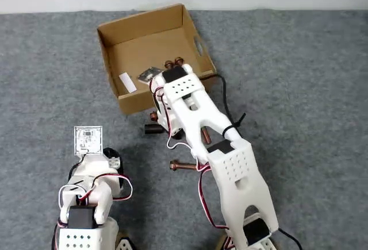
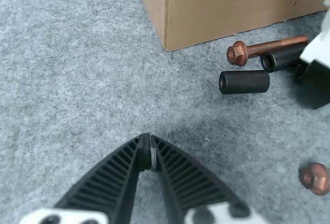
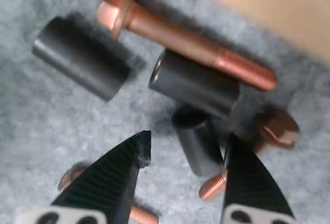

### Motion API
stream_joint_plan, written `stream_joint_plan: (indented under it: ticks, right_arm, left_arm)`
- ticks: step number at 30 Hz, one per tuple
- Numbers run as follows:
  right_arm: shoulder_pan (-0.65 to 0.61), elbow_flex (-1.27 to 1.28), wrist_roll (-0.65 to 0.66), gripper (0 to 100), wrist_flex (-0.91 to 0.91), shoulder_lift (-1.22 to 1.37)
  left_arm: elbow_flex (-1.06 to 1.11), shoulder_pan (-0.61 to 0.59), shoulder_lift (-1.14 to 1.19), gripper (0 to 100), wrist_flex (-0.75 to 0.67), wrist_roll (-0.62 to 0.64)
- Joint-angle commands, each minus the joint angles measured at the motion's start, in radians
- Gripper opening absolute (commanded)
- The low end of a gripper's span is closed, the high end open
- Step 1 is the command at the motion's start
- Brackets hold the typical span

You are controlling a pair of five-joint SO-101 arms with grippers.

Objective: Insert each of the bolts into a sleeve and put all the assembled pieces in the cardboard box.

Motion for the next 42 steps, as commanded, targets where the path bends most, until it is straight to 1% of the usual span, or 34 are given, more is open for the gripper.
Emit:
stream_joint_plan:
  ticks: [1, 3, 4, 6, 8, 10, 13, 17, 20, 25, 29, 34, 38, 42]
  right_arm:
    - [-0.004, -0.006, 0.006, 10.3, -0.008, 0.015]
    - [-0.005, -0.006, 0.0, 1.5, -0.007, 0.024]
    - [-0.005, -0.006, 0.0, 0.3, -0.001, 0.022]
    - [-0.004, -0.006, -0.002, 2.4, 0.005, 0.002]
    - [-0.004, -0.008, -0.002, 0.6, 0.016, -0.045]
    - [-0.004, -0.008, -0.005, 0.9, 0.019, -0.11]
    - [-0.004, -0.008, -0.055, 0.9, 0.044, -0.22]
    - [0.001, -0.006, -0.107, 0.9, 0.162, -0.343]
    - [0.042, 0.037, -0.189, 0.9, 0.17, -0.447]
    - [0.062, 0.236, -0.222, 0.9, 0.168, -0.651]
    - [0.076, 0.417, -0.361, 0.9, 0.165, -0.831]
    - [0.127, 0.609, -0.479, 0.9, 0.162, -1.012]
    - [0.222, 0.707, -0.617, 0.9, 0.15, -1.135]
    - [0.352, 0.818, -0.632, 0.9, 0.125, -1.259]
  left_arm:
    - [-0.004, -0.006, -0.003, 0, -0.028, 0.008]
    - [-0.004, -0.006, -0.003, 0, -0.028, 0.008]
    - [-0.004, -0.006, -0.003, 0, -0.028, 0.008]
    - [-0.004, -0.006, -0.003, 0, -0.028, 0.008]
    - [-0.004, -0.006, -0.003, 0, -0.028, 0.008]
    - [-0.004, -0.006, -0.003, 0, -0.028, 0.008]
    - [-0.004, -0.006, -0.003, 0, -0.028, 0.008]
    - [-0.004, -0.006, -0.003, 0, -0.028, 0.008]
    - [-0.004, -0.006, -0.003, 0, -0.028, 0.008]
    - [-0.004, -0.006, -0.003, 0, -0.028, 0.008]
    - [-0.004, -0.006, -0.003, 0, -0.028, 0.008]
    - [-0.004, -0.006, -0.003, 0, -0.029, 0.008]
    - [-0.004, -0.005, -0.003, 0, -0.029, 0.008]
    - [-0.004, 0.0, -0.003, 0, -0.029, 0.011]
